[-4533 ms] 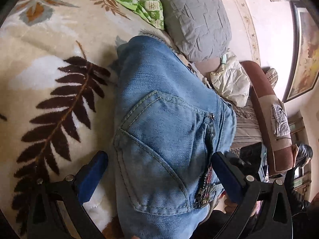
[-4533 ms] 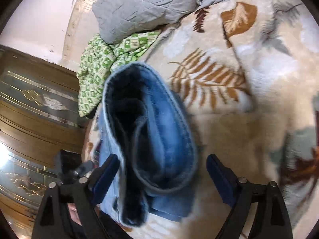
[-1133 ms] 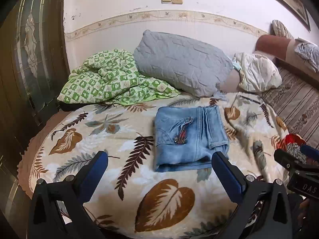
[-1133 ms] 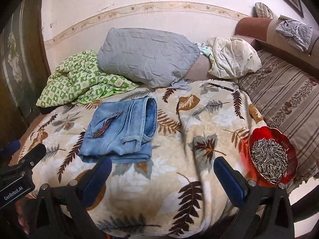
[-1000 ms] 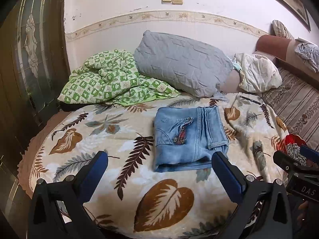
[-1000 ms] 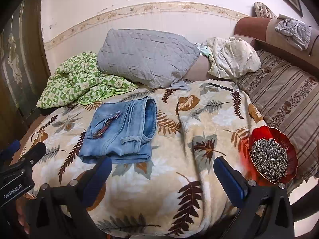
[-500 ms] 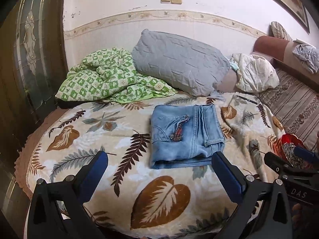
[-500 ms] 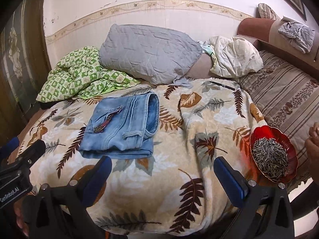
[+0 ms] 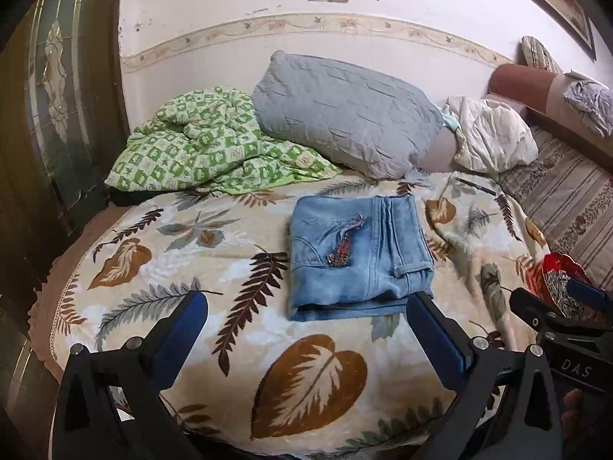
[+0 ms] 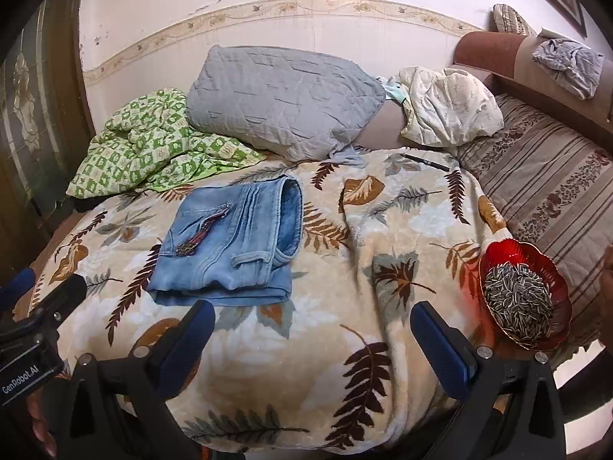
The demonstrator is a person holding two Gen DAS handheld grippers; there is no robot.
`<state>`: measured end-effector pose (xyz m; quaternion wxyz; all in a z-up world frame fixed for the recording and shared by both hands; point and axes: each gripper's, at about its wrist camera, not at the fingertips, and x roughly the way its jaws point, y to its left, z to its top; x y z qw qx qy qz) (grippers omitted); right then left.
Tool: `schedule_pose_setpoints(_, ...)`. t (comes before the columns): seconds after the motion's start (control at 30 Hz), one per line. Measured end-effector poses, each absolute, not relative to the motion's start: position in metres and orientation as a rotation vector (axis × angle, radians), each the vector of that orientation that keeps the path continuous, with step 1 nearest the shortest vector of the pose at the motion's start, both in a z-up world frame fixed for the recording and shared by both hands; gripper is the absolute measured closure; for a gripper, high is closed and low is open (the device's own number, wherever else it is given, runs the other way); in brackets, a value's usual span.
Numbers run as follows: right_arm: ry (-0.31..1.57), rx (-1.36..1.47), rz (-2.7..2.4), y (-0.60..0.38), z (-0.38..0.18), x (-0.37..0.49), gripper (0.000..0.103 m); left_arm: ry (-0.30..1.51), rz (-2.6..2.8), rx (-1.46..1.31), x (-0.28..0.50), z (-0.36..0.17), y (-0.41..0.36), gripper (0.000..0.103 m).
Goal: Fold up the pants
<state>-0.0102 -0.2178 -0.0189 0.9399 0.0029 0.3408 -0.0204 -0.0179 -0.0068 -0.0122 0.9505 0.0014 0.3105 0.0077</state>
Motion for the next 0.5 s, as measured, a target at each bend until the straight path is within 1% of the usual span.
schedule_pose_setpoints(0.5, 0.703, -0.006, -0.02, -0.2127, -0.0203, -0.0084, 0.0, 0.658, 0.034, -0.004, -0.0146, -0.0145, -0.0031, 0.0)
